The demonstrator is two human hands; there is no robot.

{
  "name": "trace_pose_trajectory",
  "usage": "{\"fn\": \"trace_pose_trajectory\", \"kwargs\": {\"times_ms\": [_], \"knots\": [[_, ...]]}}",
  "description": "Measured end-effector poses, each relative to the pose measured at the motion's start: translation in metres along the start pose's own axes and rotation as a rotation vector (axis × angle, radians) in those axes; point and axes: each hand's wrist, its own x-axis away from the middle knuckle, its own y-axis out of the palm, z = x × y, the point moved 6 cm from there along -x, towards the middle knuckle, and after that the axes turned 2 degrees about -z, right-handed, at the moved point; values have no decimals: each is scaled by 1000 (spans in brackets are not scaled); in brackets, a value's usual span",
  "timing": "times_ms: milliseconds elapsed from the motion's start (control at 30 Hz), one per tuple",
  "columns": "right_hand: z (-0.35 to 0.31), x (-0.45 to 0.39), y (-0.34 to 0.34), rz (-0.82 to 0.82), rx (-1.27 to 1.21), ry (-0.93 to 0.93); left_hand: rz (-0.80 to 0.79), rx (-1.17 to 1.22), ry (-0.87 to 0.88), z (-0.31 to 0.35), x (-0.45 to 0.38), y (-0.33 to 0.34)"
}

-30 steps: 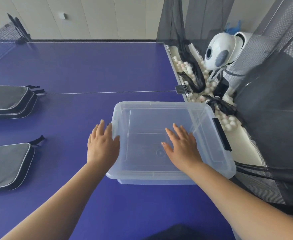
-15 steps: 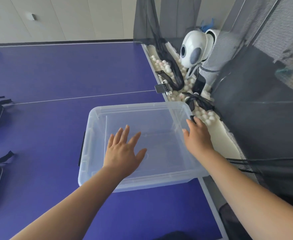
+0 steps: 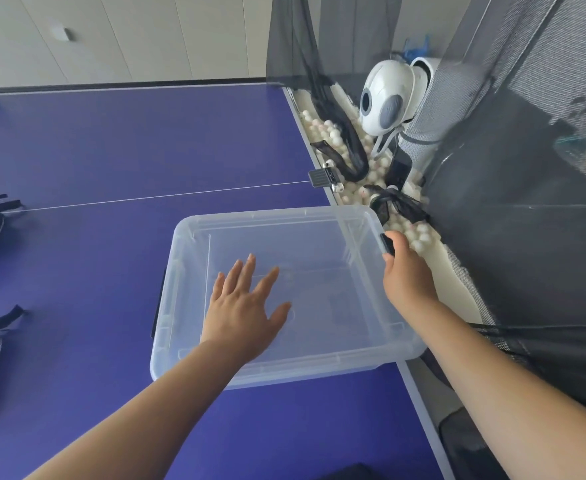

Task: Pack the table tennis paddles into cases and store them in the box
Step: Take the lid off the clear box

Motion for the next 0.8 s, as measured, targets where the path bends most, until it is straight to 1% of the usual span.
{"fn": "trace_pose_trajectory", "kwargs": {"times_ms": [333, 367, 467, 533, 633, 733, 800], "knots": [[-2, 3, -2, 12, -2, -7, 10, 10, 4, 0, 1, -1], [2, 1, -2, 4, -15, 11, 11, 12, 4, 0, 1, -1], [20, -3, -4, -45, -126, 139, 9, 8, 5, 0, 1, -1], [21, -5, -5, -64, -81, 120, 7, 5, 4, 0, 0, 0], [13, -5, -3, -51, -31, 79, 2, 17, 2, 0, 0, 1], [8, -4, 4, -84, 11, 47, -3, 27, 5, -1, -2, 1], [6, -2, 2, -45, 85, 15, 3, 60, 16, -3, -2, -1]]}}
